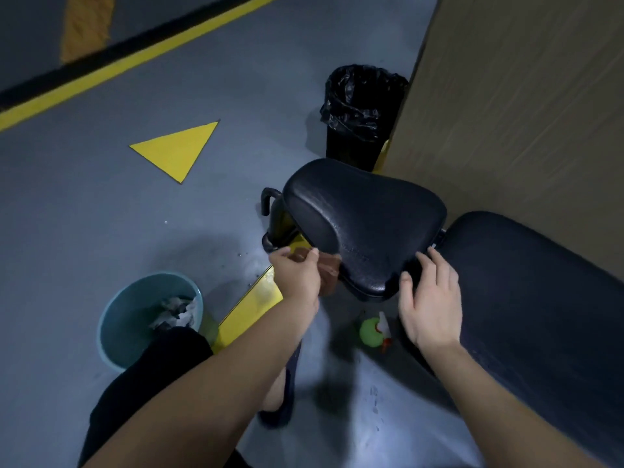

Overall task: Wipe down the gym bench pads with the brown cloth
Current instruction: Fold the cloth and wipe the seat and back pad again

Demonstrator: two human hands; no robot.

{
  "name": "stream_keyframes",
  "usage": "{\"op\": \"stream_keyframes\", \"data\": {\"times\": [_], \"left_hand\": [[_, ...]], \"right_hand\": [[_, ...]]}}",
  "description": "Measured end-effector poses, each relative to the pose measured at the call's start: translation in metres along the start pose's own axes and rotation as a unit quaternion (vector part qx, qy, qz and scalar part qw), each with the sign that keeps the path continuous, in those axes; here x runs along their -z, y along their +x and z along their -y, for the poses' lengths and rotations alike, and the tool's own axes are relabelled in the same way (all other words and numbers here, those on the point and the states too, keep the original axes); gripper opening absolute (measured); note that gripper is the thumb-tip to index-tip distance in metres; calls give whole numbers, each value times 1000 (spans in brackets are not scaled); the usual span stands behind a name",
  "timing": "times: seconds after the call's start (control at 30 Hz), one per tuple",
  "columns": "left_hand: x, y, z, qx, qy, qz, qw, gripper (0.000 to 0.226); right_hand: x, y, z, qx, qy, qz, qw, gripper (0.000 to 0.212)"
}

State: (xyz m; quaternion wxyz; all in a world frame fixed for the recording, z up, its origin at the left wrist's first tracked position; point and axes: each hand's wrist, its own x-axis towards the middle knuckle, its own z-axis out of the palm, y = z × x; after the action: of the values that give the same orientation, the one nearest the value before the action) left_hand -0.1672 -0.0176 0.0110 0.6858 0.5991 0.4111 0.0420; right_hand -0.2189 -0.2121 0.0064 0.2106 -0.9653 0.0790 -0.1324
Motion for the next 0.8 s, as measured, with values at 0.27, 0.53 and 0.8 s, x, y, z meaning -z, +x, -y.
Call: {"op": "stream_keyframes", "data": {"times": [0.27,0.53,0.8], "left_hand": [[-24,22,-16,-90,59,33,994,59],[-66,30,8,-152,233,45,960,69],[-69,137,-42,-149,212,19,966,93]], "right_hand": [[-50,79,48,28,-6,62,998,55],[-62,77,44,14,-45,9,999,53],[-65,81,42,19,-54,-1,998,55]]}}
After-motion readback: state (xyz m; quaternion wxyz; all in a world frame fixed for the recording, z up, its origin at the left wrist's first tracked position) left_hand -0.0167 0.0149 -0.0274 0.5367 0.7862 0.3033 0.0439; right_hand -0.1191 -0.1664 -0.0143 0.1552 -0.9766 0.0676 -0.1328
